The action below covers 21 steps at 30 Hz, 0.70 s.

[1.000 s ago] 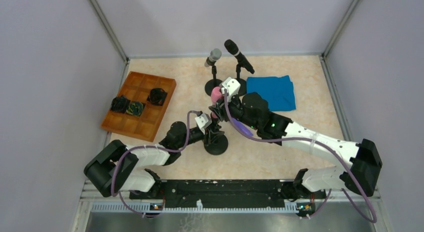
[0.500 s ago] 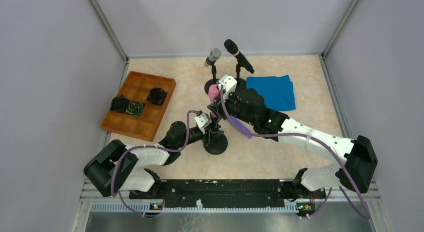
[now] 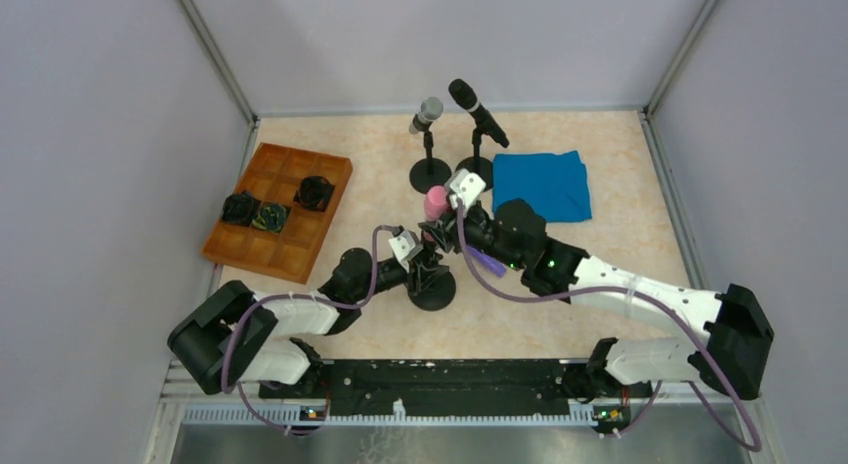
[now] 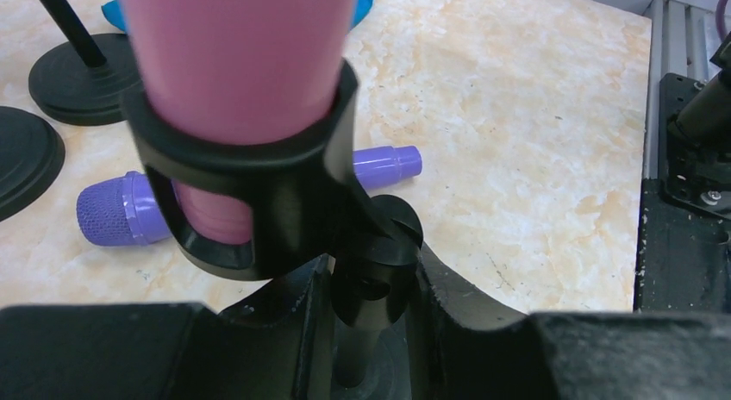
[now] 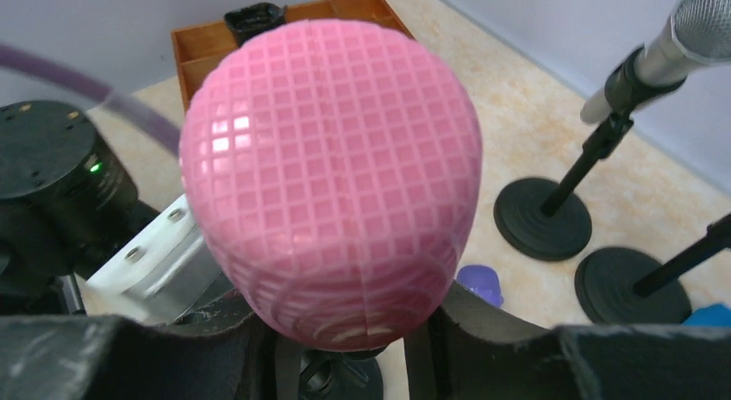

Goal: Attach the microphones to the stand

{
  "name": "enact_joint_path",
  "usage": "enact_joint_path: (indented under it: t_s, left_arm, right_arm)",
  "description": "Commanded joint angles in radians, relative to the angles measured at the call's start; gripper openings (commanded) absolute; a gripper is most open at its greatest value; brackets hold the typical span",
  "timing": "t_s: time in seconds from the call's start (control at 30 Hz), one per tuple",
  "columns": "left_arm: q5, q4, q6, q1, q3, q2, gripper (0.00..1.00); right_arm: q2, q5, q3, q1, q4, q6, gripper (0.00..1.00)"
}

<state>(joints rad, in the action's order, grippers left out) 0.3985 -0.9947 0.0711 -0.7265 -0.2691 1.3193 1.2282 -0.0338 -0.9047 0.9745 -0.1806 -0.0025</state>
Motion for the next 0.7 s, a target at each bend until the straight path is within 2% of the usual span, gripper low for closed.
enact_joint_path:
  t_s: [0.0, 0.3, 0.53, 0.63, 0.67]
  left_arm:
    - [-0.075, -0.172, 0.09, 0.008, 0.016, 0.023, 0.0]
    - [-0.156, -0.241, 0.189, 0.008, 0.057, 0.033, 0.0]
    - [-0.175, -0.376, 0.275, 0.009, 0.098, 0.077, 0.0]
    - [-0.152, -0.423, 0.304, 0.008, 0.099, 0.099, 0.16]
    - [-0.142, -0.435, 0.311, 0.008, 0.098, 0.105, 0.25]
  right_arm:
    - [-0.034, 0.044, 0.179, 0.109, 0.129, -0.161, 0.0]
    - [-0.164, -0.047, 0.409, 0.166, -0.261, -0.374, 0.0]
    - [-0.214, -0.136, 0.524, 0.222, -0.452, -0.49, 0.0]
    - [-0.213, -0.168, 0.539, 0.229, -0.498, -0.486, 0.0]
    - [-0.21, -0.173, 0.54, 0.23, -0.503, -0.484, 0.0]
